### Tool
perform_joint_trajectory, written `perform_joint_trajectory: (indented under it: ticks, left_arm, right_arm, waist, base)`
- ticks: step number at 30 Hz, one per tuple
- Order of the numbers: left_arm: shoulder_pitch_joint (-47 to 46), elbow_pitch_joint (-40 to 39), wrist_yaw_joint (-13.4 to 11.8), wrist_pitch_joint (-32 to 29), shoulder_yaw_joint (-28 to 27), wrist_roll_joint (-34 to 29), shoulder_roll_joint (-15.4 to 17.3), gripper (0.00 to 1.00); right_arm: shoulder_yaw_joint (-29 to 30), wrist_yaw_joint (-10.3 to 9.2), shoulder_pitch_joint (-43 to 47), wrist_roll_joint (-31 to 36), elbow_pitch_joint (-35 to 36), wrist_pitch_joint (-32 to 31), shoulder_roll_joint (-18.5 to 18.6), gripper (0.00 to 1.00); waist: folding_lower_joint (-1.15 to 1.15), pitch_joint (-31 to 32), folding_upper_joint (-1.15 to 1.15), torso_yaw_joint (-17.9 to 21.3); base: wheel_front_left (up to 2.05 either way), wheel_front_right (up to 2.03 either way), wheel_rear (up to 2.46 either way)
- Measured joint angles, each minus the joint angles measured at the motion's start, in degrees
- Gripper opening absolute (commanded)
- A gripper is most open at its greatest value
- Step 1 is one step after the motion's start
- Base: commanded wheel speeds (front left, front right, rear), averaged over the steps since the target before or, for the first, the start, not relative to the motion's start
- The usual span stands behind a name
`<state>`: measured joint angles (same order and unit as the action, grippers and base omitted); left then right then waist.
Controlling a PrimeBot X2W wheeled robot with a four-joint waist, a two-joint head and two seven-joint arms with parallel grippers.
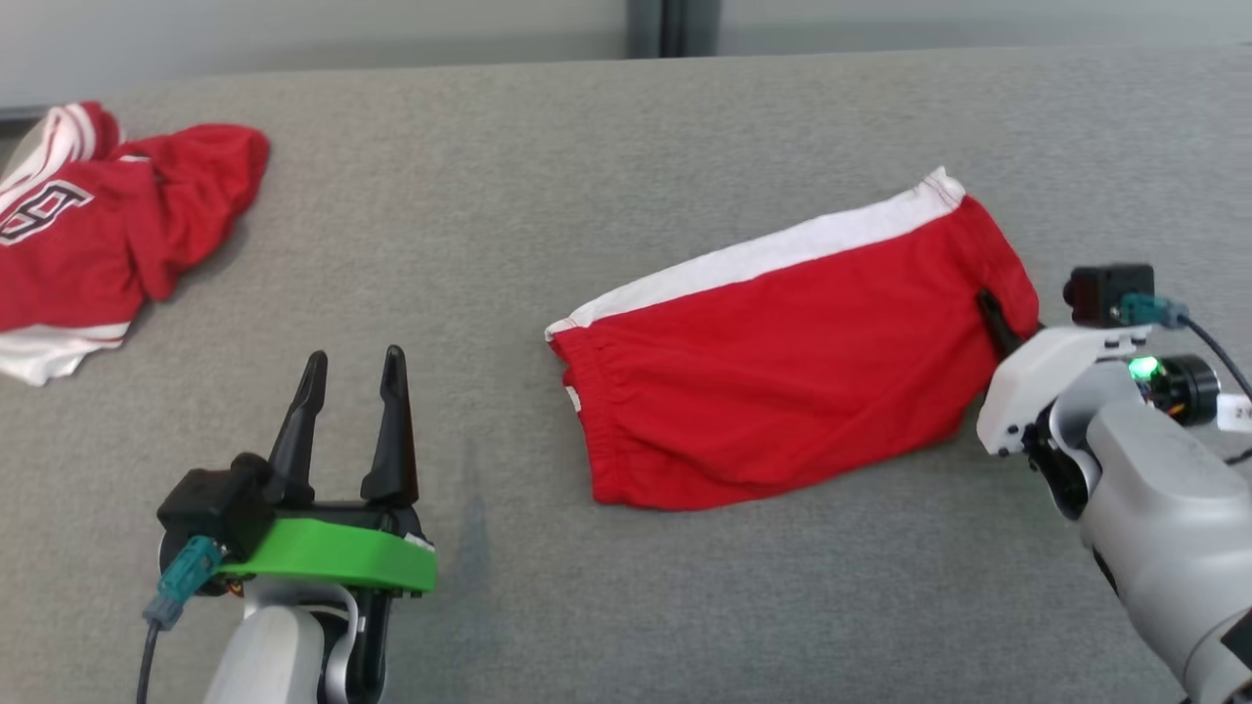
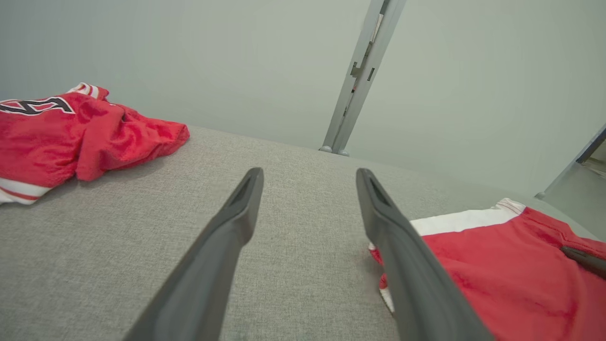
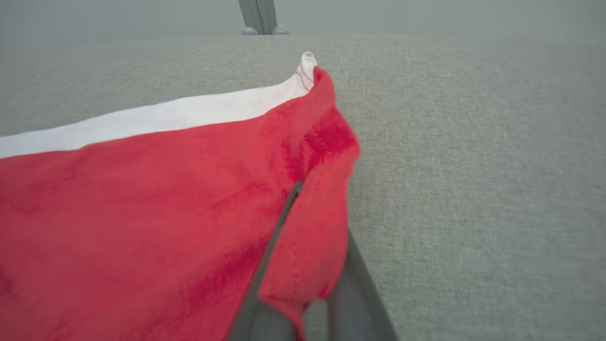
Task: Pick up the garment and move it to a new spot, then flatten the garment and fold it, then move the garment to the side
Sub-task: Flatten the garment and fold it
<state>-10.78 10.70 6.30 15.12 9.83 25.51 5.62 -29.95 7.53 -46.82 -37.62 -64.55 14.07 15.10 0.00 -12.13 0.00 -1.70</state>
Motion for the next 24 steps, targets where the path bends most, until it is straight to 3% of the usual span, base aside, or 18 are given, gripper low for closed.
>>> perform_joint_trajectory:
  ticks: [8,15,24]
  left_arm:
    - [1.9,1.0,0.3,0.0,-0.5,-0.6,-0.4,1.00]
    - [2.4,1.4,0.3,0.0,-0.6,-0.9,-0.7,1.00]
    - [2.9,2.2,0.7,0.0,-0.1,-0.4,-1.4,1.00]
  right_arm:
    - [6.2,0.00,7.3,-1.2,2.5,0.9,-0.2,0.00]
    - [12.8,0.00,13.4,2.2,8.1,0.9,-0.6,0.00]
    - [18.2,-0.01,14.0,9.9,15.0,0.9,-3.0,0.00]
  waist:
    - [0.00,2.5,0.00,5.8]
    - [0.00,4.3,0.00,9.4]
    - [0.00,5.3,0.00,8.2]
  base:
    - [0.00,0.00,0.00]
    - [0.00,0.00,0.00]
    - [0.00,0.00,0.00]
